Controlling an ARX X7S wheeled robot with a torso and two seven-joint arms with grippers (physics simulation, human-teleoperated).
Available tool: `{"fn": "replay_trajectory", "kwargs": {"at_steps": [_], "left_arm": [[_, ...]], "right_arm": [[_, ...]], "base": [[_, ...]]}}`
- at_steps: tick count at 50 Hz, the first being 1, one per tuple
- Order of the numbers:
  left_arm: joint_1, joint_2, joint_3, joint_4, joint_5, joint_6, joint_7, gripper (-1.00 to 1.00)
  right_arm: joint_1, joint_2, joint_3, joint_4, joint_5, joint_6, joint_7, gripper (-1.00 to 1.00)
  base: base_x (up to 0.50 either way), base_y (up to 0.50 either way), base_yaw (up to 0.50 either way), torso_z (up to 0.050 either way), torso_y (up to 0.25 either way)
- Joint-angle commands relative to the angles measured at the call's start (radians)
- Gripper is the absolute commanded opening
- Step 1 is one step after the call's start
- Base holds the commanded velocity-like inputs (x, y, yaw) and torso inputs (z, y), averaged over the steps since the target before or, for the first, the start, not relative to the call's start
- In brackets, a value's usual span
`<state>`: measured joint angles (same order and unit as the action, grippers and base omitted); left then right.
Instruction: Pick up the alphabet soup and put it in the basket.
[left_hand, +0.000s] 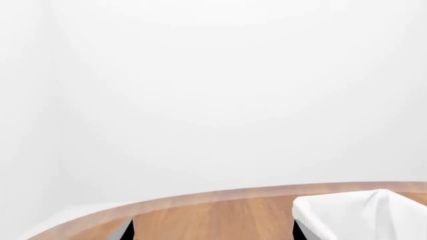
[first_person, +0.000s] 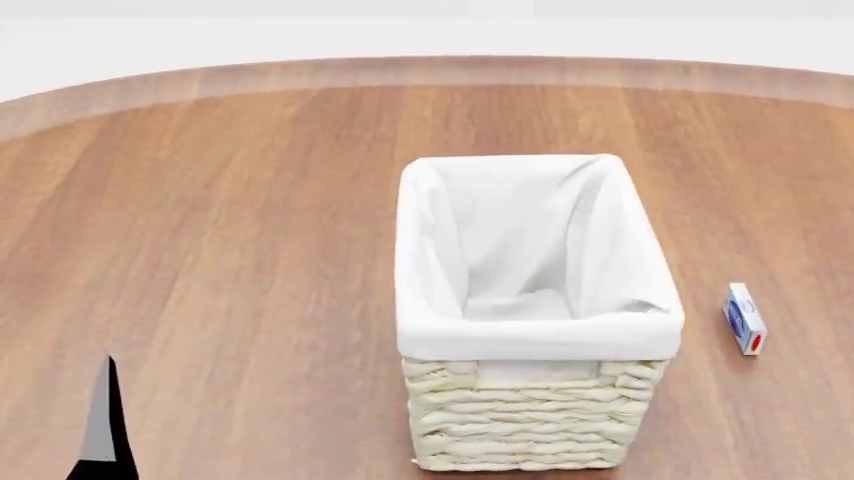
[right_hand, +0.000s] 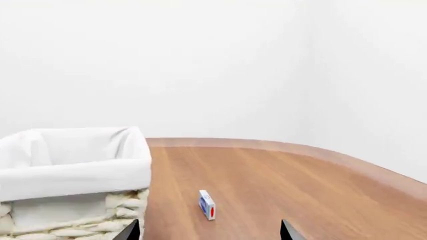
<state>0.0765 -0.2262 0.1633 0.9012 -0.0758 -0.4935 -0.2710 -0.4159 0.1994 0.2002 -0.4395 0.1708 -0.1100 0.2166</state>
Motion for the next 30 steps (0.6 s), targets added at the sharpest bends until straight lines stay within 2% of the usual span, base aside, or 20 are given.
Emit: {"fn": "replay_trajectory", "kwargs": {"at_steps": [1,19,30], "left_arm": [[-0.004,-0.005,0.010,-0.007,-0.001,0.000,-0.008,1.00],[-0.009,-0.012,0.017,-0.014,-0.011,0.001,-0.017,1.00],[-0.010,-0.019,0.026,-0.008,-0.009,-0.003,-0.024,1.00]], "right_arm": [[-0.092,-0.044,0.000,0.156,-0.032,-0.236,-0.016,1.00],[-0.075,-0.044,-0.015,0.261,-0.047,-0.297,-0.004,1.00],[-0.058,-0.050,-0.025,0.402,-0.058,-0.372,-0.001,1.00]], "base": [[0.00,0.00,0.00,0.000,0.000],[0.00,0.00,0.00,0.000,0.000],[0.00,0.00,0.00,0.000,0.000]]}}
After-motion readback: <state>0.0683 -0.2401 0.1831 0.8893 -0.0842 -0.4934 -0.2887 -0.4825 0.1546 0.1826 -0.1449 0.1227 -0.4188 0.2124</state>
